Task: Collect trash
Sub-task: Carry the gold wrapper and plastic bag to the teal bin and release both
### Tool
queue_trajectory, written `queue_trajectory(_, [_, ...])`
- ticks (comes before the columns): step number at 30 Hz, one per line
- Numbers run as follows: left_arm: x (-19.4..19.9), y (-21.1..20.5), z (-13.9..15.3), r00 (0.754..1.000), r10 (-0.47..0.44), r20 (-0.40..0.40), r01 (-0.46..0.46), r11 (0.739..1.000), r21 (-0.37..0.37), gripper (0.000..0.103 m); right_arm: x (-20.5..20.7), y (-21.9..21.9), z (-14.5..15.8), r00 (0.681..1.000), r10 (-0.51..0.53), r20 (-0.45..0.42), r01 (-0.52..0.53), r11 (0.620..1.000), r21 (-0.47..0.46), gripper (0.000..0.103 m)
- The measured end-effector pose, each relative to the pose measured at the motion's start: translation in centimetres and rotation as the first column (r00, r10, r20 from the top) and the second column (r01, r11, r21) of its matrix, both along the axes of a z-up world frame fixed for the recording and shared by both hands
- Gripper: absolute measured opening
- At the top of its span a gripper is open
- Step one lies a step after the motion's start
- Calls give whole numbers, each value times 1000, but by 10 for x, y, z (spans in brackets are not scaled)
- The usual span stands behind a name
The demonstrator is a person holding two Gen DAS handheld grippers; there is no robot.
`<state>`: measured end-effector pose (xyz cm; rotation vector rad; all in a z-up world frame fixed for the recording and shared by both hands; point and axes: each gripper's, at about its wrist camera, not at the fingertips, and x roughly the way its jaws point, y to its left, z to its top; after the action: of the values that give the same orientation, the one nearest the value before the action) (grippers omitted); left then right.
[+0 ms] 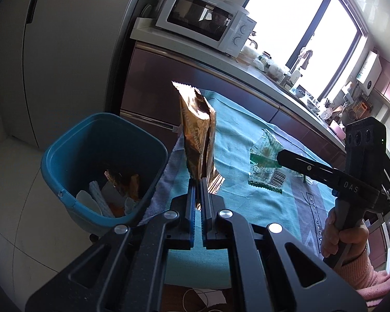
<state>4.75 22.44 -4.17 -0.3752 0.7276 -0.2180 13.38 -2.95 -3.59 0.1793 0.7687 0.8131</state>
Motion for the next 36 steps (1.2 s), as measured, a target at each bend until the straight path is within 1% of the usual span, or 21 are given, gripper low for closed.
queue_trajectory(12, [-4,10,3,999,38,0,-38,999,14,4,9,21,-4,999,32,-4,-32,999,-10,36])
queue_trajectory(21, [-4,20,-1,997,81,-10,-81,996,29,4,15,41,-4,998,62,-3,-63,998,-23,36])
queue_trajectory(36, [-4,42,-9,988,152,-26,-151,988,34,4,34,78,-6,995,99,-1,-99,993,-58,36])
